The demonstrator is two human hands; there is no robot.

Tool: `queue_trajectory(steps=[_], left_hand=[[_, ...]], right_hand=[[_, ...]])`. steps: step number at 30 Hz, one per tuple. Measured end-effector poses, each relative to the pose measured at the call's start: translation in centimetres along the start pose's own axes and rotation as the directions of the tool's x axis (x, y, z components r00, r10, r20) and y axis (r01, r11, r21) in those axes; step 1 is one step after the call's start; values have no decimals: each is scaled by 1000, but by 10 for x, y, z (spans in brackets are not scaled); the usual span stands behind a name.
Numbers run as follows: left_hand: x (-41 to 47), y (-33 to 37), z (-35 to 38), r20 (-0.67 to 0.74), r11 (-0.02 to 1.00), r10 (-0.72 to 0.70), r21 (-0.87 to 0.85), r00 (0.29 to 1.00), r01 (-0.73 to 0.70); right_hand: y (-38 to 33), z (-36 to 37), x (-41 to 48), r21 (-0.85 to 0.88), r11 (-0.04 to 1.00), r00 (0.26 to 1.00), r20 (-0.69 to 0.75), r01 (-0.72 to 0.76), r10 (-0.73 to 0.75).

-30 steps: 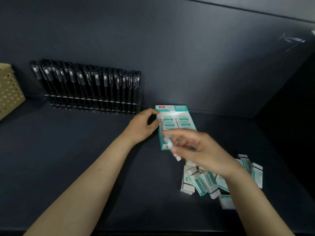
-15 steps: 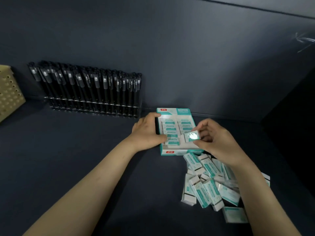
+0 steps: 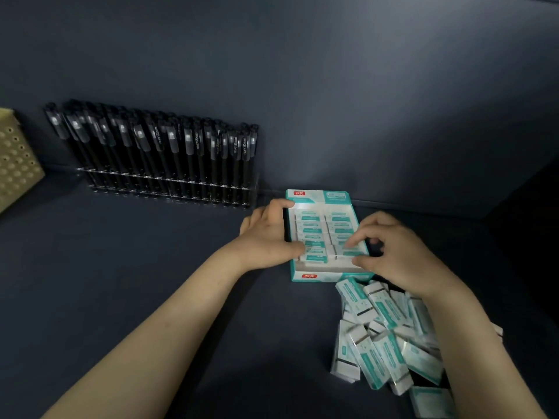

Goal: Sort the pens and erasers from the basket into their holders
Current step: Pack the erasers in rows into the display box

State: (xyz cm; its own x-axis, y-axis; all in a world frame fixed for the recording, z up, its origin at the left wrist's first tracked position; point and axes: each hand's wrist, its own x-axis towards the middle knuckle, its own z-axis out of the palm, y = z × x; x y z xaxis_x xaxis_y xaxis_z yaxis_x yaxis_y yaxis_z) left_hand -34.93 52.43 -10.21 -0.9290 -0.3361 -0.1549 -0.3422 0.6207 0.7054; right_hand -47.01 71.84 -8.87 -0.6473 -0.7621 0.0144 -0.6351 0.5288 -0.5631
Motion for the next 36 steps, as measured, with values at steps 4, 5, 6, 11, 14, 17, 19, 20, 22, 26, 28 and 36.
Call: queue_trajectory(steps=[4, 5, 6, 11, 14, 17, 19, 20, 22, 26, 28, 36], left_hand=[[1, -1, 0, 19, 1000, -2, 7, 1000, 2], [2, -2, -1, 20, 1000, -3, 6, 1000, 3], [3, -3, -1, 20, 1000, -7, 4, 1000, 7], [1, -5, 1, -55, 1000, 20, -4, 998, -21], [-8, 0, 1, -225, 961, 275, 33, 935, -275], [-17, 13, 4, -183, 860, 510, 109, 840, -498], [-22, 19, 14, -41, 817, 572, 113, 819, -565], [-23, 20, 20, 30, 800, 587, 128, 809, -585], [-24, 18, 27, 124, 784, 587, 161, 800, -600], [-24, 17, 28, 144, 794, 564, 176, 813, -582], [-24, 17, 27, 145, 805, 554, 158, 820, -572], [-19, 8, -4, 4, 823, 568, 1, 823, -568]], right_hand=[[0, 7, 3, -72, 997, 1000, -17, 0, -1], [-1, 8, 3, -79, 997, 1000, -23, -5, 3], [-3, 8, 3, -86, 996, 1000, -25, -8, 6], [-9, -4, -7, -25, 1000, 1000, -25, 2, -2], [-4, -22, -30, 67, 998, 997, -72, -2, 7], [5, -34, -57, 141, 986, 996, 10, -86, 85], [8, -36, -70, 125, 981, 985, 110, -148, 134], [9, -35, -75, 122, 979, 979, 141, -166, 149], [7, -33, -79, 120, 975, 973, 155, -189, 170], [3, -28, -82, 101, 975, 972, 147, -200, 185], [1, -28, -85, 128, 972, 972, 153, -198, 178], [-4, -27, -91, 328, 929, 984, 113, -170, 140]])
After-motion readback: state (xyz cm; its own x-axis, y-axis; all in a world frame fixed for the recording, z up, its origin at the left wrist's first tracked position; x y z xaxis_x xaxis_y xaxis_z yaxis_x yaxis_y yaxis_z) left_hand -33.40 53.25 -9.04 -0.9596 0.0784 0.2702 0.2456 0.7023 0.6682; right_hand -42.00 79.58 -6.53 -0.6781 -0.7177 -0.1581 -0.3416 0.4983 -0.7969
